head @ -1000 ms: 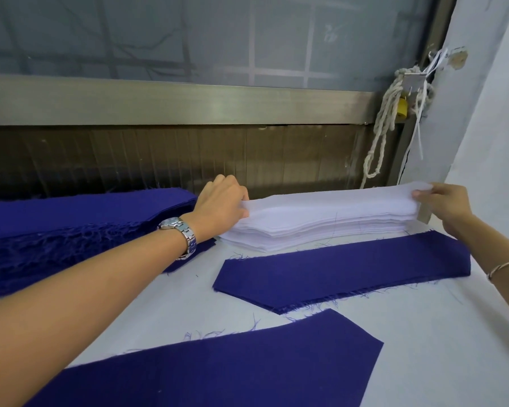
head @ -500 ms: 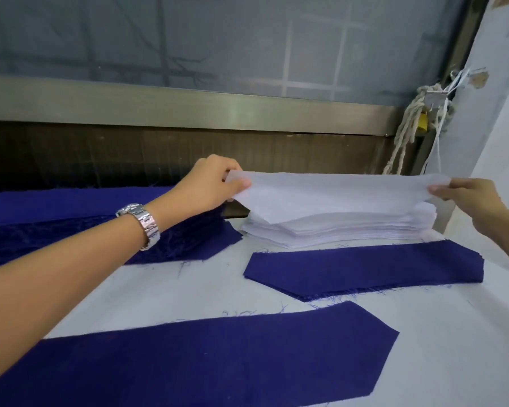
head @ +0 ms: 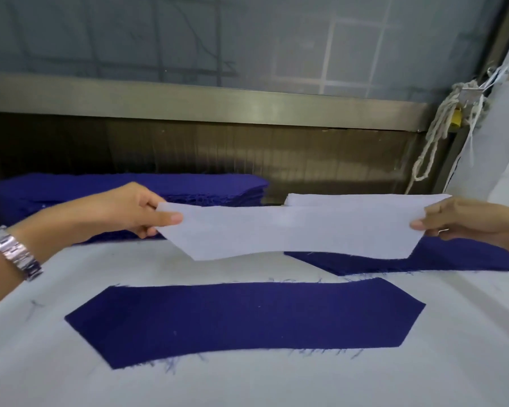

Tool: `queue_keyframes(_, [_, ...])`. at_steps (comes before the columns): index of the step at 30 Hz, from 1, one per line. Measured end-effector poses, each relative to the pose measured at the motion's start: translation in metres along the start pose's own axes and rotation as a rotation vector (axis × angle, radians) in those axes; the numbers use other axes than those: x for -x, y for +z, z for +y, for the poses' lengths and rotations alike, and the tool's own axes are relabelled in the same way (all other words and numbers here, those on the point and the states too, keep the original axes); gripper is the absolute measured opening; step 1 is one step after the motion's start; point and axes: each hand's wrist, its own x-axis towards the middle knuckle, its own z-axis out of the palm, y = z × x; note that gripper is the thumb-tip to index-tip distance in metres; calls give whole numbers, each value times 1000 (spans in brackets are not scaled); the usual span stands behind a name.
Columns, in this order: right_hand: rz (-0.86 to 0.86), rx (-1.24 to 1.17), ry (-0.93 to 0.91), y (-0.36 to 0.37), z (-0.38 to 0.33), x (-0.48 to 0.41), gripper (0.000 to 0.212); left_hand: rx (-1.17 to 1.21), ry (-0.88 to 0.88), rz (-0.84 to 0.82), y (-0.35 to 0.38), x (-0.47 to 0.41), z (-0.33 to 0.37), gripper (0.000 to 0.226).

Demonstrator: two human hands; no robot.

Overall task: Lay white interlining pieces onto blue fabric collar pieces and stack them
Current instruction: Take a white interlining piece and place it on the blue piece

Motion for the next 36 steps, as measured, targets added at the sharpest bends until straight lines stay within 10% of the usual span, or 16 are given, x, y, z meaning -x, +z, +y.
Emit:
queue_keyframes(9, [-283,100,14,54,-16,27,70,-47,-241,-246,-11,44,-72,54])
queue_keyframes(25, [-447,198,103,82,-24,50,28,-112,-344,-282,-6,58,-93,81])
queue_keyframes(36, [-439,274,101,82,-19,46,59,-129,-365,-219,2,61,-83,97])
